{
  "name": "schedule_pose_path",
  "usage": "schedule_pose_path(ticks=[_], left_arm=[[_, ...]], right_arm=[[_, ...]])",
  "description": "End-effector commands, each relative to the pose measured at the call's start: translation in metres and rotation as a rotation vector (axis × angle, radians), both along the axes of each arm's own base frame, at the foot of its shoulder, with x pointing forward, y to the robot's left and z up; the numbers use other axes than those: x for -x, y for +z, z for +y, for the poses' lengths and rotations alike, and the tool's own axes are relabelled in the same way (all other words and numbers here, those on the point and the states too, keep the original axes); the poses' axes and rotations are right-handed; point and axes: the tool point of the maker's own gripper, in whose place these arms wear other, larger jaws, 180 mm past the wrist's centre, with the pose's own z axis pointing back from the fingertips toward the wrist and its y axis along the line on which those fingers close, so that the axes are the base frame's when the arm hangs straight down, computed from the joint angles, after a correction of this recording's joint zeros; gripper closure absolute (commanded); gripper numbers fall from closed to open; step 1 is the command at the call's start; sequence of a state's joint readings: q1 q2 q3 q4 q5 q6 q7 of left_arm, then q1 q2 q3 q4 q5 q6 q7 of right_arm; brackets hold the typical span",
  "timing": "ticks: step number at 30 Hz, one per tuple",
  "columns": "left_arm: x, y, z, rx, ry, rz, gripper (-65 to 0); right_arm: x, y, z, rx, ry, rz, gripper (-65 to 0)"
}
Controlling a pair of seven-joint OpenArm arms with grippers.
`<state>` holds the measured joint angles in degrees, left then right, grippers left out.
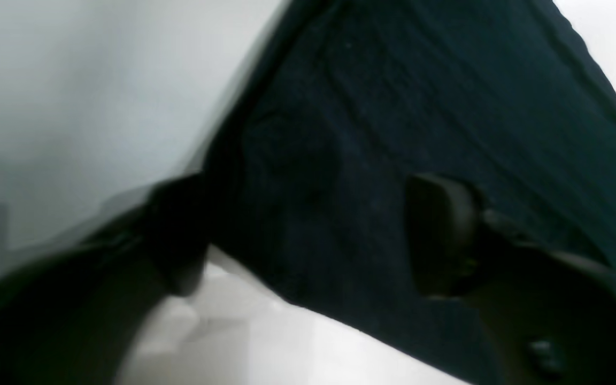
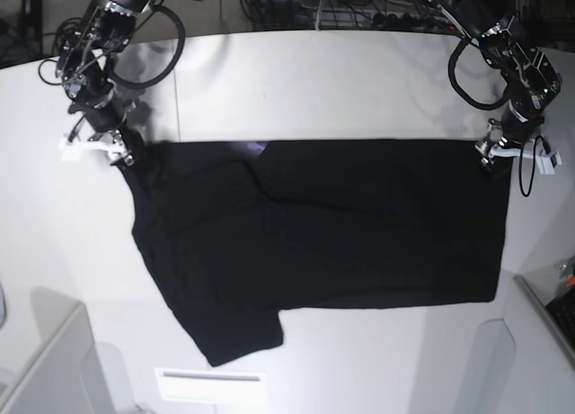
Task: Fold the T-shirt properly
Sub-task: 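Grasp the shirt's collar-edge corners again with both grippers, then drag the shirt further by its collar edge, then release both grippers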
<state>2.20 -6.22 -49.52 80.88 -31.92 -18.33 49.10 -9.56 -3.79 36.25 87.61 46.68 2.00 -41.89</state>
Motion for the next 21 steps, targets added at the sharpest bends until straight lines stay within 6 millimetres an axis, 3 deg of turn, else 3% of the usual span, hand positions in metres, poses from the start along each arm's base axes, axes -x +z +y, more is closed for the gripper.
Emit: schedule_pose_path(ticks=[1, 4, 6, 11, 13, 21], left_arm=[[-0.005, 0.006, 0.004, -0.006, -0.002, -0.017, -36.4], [-0.001, -0.004, 0.004, 0.016, 0.003, 0.006, -15.0], [0.001, -0.009, 0.004, 0.028, 0.006, 0.017, -1.8], [0.002, -0.01, 0.004, 0.028, 0.004, 0.021, 0.0], [0.004, -0.01, 0.004, 0.024, 0.002, 0.024, 0.0], [0.015, -0.005, 0.014, -0.057, -0.077, 0.08, 0.0]], right_arm=[[0.001, 0.0, -0.005, 0.021, -0.001, 0.009, -36.0], [0.001, 0.0, -0.005, 0.021, -0.002, 0.01, -35.9], [0.002, 0.0, -0.005, 0.022, -0.003, 0.011, -32.3], [0.001, 0.0, -0.006, 0.027, -0.003, 0.003, -7.2], [0.002, 0.001, -0.009, 0.027, -0.011, 0.001, 0.0], [0.007, 0.003, -0.011, 0.039, -0.013, 0.001, 0.0]])
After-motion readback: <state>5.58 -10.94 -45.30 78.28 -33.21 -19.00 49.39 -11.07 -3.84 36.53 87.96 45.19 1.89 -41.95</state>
